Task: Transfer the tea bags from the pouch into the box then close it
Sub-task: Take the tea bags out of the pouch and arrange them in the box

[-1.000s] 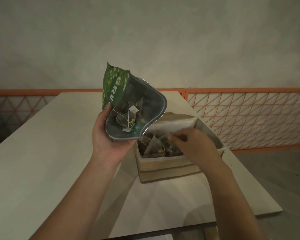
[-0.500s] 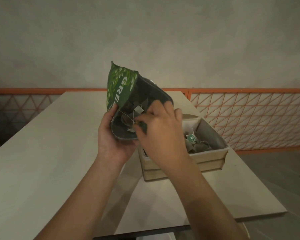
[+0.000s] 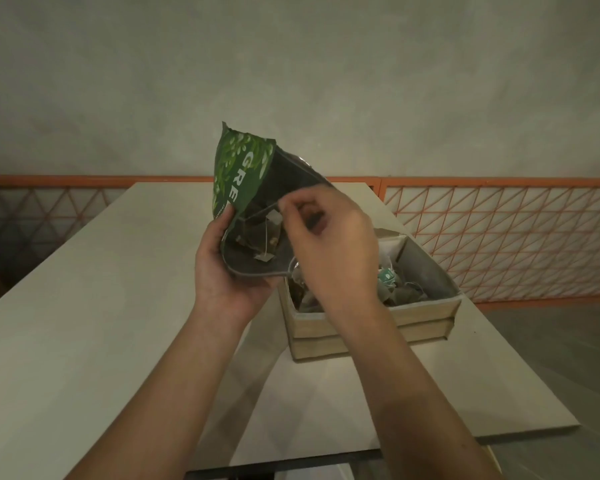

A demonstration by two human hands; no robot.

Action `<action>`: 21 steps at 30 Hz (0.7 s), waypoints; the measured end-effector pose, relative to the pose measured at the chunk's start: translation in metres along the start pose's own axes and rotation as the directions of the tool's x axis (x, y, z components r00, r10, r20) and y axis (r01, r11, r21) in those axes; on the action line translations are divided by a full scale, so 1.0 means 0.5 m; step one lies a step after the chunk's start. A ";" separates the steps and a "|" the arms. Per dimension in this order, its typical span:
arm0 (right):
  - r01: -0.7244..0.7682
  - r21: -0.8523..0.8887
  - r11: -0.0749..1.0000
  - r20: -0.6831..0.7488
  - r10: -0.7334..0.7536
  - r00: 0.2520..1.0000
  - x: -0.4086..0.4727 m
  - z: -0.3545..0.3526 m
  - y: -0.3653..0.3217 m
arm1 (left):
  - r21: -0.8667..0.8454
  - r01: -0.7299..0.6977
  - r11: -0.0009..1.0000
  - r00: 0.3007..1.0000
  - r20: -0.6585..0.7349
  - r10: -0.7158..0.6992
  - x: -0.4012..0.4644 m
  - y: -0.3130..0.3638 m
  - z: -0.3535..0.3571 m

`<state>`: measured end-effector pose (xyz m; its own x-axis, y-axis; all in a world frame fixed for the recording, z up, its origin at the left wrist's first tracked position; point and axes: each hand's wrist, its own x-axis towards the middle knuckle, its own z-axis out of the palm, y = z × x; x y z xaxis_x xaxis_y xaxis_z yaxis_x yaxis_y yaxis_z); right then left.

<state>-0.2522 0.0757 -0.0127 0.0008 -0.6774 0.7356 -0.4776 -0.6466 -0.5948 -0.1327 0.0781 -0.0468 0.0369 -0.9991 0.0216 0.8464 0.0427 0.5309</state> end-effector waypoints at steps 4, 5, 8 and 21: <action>-0.236 0.382 0.893 0.092 0.218 0.972 0.004 -0.034 -0.006 | -0.023 0.016 1.000 0.999 0.031 -0.016 -0.003 -0.005 0.003; -0.271 0.435 0.859 0.116 0.245 0.963 0.006 -0.042 -0.007 | -0.022 0.018 1.000 0.999 0.044 -0.017 -0.002 -0.007 0.003; -0.316 0.540 0.780 0.149 0.282 0.948 0.015 -0.066 -0.007 | -0.005 0.027 1.000 0.998 0.049 -0.027 -0.001 -0.012 0.005; -0.421 0.307 0.854 0.135 0.399 0.907 0.034 -0.104 0.097 | -0.075 0.031 0.997 0.996 0.091 -0.024 0.004 -0.005 -0.008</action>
<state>-0.3212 0.0511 -0.0124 -0.0714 -0.9195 0.3865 -0.1382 -0.3746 -0.9168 -0.1324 0.0760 -0.0513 -0.0322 -0.9958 0.0857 0.8844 0.0116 0.4665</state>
